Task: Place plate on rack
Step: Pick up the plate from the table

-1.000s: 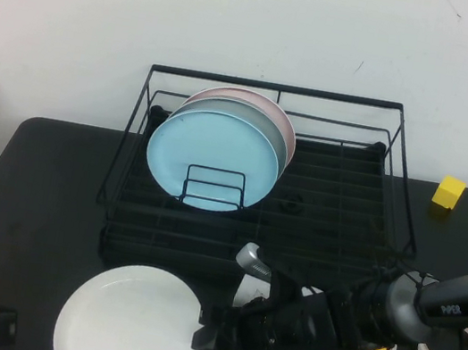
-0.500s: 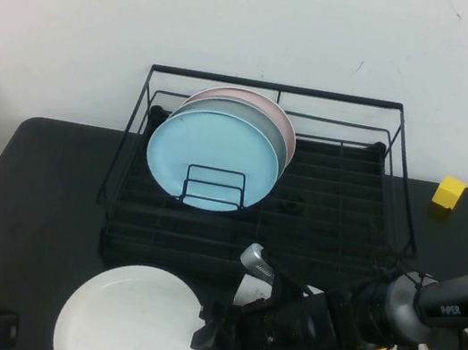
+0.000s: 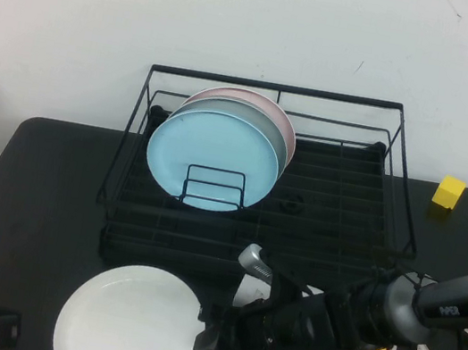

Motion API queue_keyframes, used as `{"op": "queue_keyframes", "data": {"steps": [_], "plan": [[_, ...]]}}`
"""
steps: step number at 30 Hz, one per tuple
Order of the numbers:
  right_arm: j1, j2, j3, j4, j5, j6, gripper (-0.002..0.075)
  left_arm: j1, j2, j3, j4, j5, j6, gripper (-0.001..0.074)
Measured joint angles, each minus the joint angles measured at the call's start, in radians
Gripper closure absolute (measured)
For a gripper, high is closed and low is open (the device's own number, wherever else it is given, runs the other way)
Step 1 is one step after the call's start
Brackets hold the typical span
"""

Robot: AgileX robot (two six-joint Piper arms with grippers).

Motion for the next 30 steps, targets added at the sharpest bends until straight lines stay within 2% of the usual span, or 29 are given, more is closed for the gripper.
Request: {"op": "queue_keyframes", "data": {"steps": [23,26,30], "plan": [[0.01,0.036,-0.031,0.0,0.043,-0.006,0.0558,0.0,-0.001,0.0,-0.013,0.017,0.0,0.0737],[0.013,0.04,-0.042,0.0,0.049,-0.006,0.059,0.0,-0.001,0.0,-0.013,0.017,0.005,0.0737],[0.015,0.042,-0.042,0.0,0.051,-0.008,0.0687,0.0,-0.001,0.0,-0.017,0.017,0.011,0.0737]]}}
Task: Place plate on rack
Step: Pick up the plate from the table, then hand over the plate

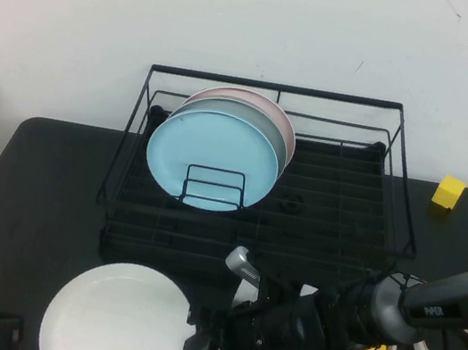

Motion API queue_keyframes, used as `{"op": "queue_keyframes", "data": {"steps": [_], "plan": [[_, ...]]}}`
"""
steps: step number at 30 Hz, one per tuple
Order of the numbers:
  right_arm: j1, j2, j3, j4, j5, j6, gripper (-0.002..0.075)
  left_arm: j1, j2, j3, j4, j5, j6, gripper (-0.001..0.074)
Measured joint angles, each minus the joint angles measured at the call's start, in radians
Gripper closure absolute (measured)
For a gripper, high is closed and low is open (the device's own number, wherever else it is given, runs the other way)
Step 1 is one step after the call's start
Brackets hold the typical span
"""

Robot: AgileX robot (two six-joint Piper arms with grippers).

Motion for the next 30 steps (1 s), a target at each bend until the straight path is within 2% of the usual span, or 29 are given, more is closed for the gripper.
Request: {"op": "queue_keyframes", "data": {"steps": [4,8,13,19,23,27,30], "plan": [[0.0,0.0,0.0,0.0,0.004,-0.03,0.071,0.0,0.0,0.0,0.0,0.0,0.007,0.0737],[0.0,-0.056,0.0,-0.087,0.004,-0.03,0.0711,0.0,0.0,0.0,-0.028,0.0,0.011,0.0737],[0.0,-0.219,0.0,-0.32,-0.01,0.017,0.0711,0.0,0.0,0.0,-0.145,0.0,0.014,0.0737],[0.0,-0.426,0.0,-0.716,0.0,0.149,0.0713,0.0,0.0,-0.02,-0.294,0.02,0.091,0.0715],[0.0,-0.532,0.0,-0.96,0.028,0.269,0.0713,0.0,0.0,-0.065,-0.297,0.022,0.189,0.057],[0.0,-0.631,0.002,-1.051,0.085,0.319,0.0713,0.0,0.0,-0.096,-0.238,0.011,0.225,0.0372],[0.0,-0.693,0.002,-1.066,0.099,0.33,0.0714,0.0,0.0,-0.099,-0.229,0.008,0.227,0.0301]]}}
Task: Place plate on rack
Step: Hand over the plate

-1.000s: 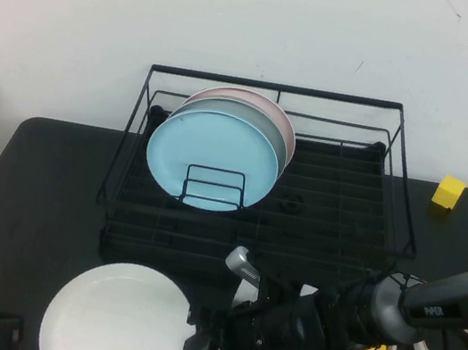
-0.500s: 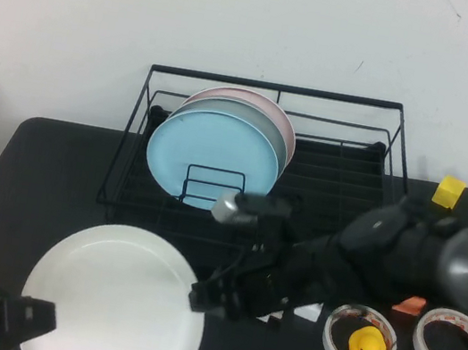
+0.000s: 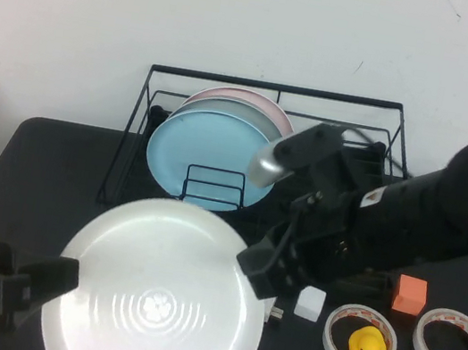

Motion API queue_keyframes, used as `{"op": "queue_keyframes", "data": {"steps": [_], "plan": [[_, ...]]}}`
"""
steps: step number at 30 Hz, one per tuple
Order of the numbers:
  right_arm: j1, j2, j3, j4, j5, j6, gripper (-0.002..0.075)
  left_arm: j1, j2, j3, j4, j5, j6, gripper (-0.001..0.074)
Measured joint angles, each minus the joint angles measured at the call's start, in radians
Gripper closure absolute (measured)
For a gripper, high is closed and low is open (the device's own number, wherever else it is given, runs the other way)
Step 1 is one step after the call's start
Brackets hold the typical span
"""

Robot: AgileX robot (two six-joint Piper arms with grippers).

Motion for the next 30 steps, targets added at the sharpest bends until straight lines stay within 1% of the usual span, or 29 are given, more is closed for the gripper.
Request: {"op": "queue_keyframes", "data": {"steps": [3,10,13,15,16,19,20,21,23,27,30], "plan": [[0.0,-0.05,0.0,-0.004,0.001,0.004,0.0714,0.0,0.0,0.0,0.0,0.0,0.001,0.0287],[0.0,-0.115,0.0,-0.009,0.0,0.004,0.0714,0.0,0.0,0.0,0.002,0.0,0.001,0.0283],[0.0,-0.118,0.001,-0.004,-0.002,0.004,0.0714,0.0,0.0,0.0,0.003,0.0,0.002,0.0303],[0.0,-0.118,0.001,0.007,-0.004,0.004,0.0714,0.0,0.0,0.0,0.004,0.0,0.005,0.0365],[0.0,-0.118,0.001,0.011,-0.009,0.004,0.0714,0.0,0.0,0.0,0.004,0.0,0.007,0.0412],[0.0,-0.118,0.001,0.05,-0.021,-0.017,0.0714,0.0,0.0,0.0,0.004,0.0,0.026,0.0588],[0.0,-0.118,0.001,0.07,-0.026,-0.041,0.0714,0.0,0.0,0.0,-0.004,-0.004,0.034,0.0638],[0.0,-0.118,0.001,0.089,-0.034,-0.072,0.0714,0.0,0.0,0.0,-0.013,-0.008,0.052,0.0668],[-0.002,-0.118,0.001,0.139,-0.051,-0.138,0.0714,0.002,0.0,0.0,-0.036,-0.025,0.104,0.0684],[-0.012,-0.118,0.001,0.256,-0.097,-0.286,0.0714,0.01,0.0,0.0,-0.111,-0.067,0.226,0.0684],[-0.014,-0.118,0.002,0.335,-0.123,-0.377,0.0708,0.012,0.0,0.0,-0.133,-0.09,0.281,0.0684]]}}
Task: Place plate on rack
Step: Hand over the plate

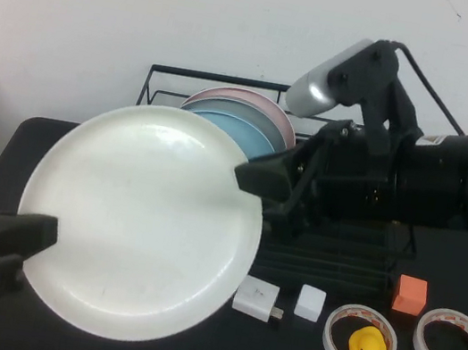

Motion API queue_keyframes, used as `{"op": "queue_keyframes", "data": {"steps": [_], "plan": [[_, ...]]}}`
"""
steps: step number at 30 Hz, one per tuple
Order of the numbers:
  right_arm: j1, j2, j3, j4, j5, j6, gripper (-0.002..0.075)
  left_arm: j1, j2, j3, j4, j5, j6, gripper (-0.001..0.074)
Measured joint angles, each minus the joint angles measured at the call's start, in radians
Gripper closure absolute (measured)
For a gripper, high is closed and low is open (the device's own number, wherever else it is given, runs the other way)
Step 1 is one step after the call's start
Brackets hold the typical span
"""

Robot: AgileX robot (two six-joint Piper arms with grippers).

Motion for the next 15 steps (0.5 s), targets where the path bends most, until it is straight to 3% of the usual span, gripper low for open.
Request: {"op": "queue_keyframes", "data": {"steps": [2,4,9,12,15], "plan": [[0.0,0.0,0.002,0.05,-0.011,-0.047,0.0672,0.0,0.0,0.0,-0.012,-0.015,0.037,0.0684],[0.002,0.0,0.0,0.091,0.002,-0.075,0.059,0.0,0.0,0.0,-0.039,-0.014,0.082,0.0686],[0.015,-0.015,-0.019,0.15,0.036,-0.105,0.0242,-0.01,0.0,0.0,-0.107,-0.057,0.211,0.0687],[0.004,-0.056,-0.05,0.15,0.036,-0.142,0.0151,-0.01,0.0,0.0,-0.149,-0.154,0.31,0.0687],[-0.019,-0.127,-0.084,0.15,0.04,-0.185,0.0126,-0.01,0.002,0.0,-0.256,-0.288,0.508,0.0687]]}}
